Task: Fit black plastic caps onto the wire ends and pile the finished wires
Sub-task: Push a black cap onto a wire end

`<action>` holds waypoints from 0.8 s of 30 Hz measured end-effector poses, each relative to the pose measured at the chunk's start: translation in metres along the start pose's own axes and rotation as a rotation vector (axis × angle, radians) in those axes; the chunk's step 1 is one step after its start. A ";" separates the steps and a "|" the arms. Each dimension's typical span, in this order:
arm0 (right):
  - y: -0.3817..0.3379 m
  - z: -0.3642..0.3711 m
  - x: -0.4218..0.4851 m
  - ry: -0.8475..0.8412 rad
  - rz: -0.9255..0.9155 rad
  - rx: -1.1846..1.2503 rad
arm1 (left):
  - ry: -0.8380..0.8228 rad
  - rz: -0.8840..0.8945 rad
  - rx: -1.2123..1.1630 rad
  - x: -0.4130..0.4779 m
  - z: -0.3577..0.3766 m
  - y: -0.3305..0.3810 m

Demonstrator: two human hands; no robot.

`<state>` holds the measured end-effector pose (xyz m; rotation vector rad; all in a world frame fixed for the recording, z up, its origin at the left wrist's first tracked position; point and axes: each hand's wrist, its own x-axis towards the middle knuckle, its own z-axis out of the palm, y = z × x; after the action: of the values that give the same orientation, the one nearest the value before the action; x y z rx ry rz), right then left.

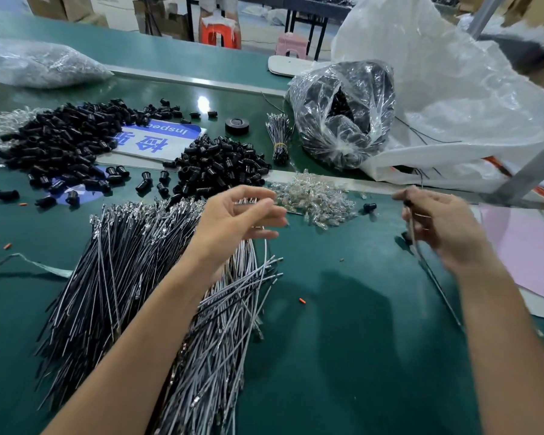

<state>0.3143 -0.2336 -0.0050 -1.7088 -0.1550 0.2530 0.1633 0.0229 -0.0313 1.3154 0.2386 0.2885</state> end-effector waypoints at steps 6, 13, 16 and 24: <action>0.019 -0.036 0.018 0.040 -0.034 -0.906 | 0.369 0.166 -0.048 0.002 -0.015 0.009; 0.013 -0.002 0.007 0.210 -0.270 -1.178 | 0.389 0.159 0.384 0.002 -0.025 0.019; 0.005 0.038 -0.012 0.093 -0.421 -1.022 | 0.399 0.140 0.668 -0.001 -0.039 0.026; 0.025 0.170 -0.063 -0.503 -0.519 -0.640 | 0.458 0.055 0.972 -0.015 -0.067 0.040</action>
<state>0.2087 -0.0907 -0.0483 -2.1222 -1.1348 0.2529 0.1239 0.0874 -0.0083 2.2062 0.7988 0.5583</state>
